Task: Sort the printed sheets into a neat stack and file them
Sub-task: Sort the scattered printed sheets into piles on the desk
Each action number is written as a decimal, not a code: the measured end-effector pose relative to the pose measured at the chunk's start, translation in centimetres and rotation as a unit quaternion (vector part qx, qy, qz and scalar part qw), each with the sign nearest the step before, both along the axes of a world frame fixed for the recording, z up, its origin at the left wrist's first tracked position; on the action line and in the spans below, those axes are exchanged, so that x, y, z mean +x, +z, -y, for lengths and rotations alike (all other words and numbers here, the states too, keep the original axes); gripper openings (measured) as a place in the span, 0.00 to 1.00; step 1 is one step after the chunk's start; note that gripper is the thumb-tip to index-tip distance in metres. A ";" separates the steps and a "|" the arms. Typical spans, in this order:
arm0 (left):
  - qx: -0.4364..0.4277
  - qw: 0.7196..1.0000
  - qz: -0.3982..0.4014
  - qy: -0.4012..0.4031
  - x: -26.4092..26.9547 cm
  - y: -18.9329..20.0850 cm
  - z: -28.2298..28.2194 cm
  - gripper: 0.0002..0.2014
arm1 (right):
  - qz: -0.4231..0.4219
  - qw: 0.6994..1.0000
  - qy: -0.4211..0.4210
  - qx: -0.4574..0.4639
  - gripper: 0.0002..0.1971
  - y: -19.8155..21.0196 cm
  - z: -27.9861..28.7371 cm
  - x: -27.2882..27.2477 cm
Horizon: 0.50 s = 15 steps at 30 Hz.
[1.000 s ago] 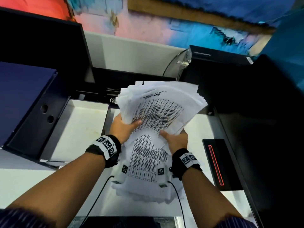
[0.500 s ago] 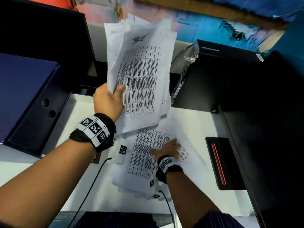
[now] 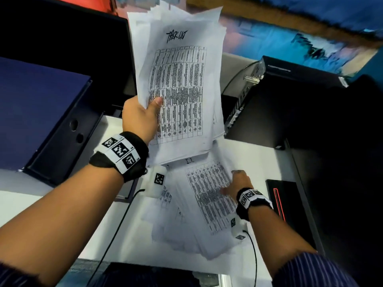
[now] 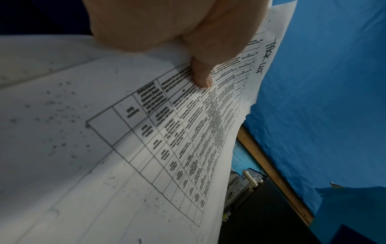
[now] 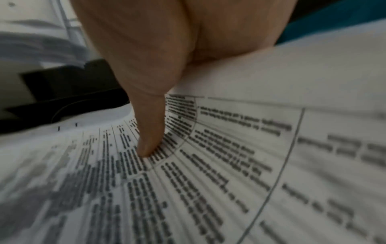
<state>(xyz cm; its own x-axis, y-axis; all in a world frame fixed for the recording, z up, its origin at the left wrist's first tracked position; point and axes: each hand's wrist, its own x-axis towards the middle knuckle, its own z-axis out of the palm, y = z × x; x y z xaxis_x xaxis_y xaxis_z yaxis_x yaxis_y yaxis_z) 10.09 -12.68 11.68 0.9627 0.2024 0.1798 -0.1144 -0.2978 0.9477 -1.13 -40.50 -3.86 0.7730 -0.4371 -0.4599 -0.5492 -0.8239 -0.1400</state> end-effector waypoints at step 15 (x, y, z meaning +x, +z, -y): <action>0.001 0.991 -0.134 0.014 -1.7 -3.5 1.3 0.13 | 0.107 0.973 -0.131 0.154 0.27 -0.1 0.8 -1.6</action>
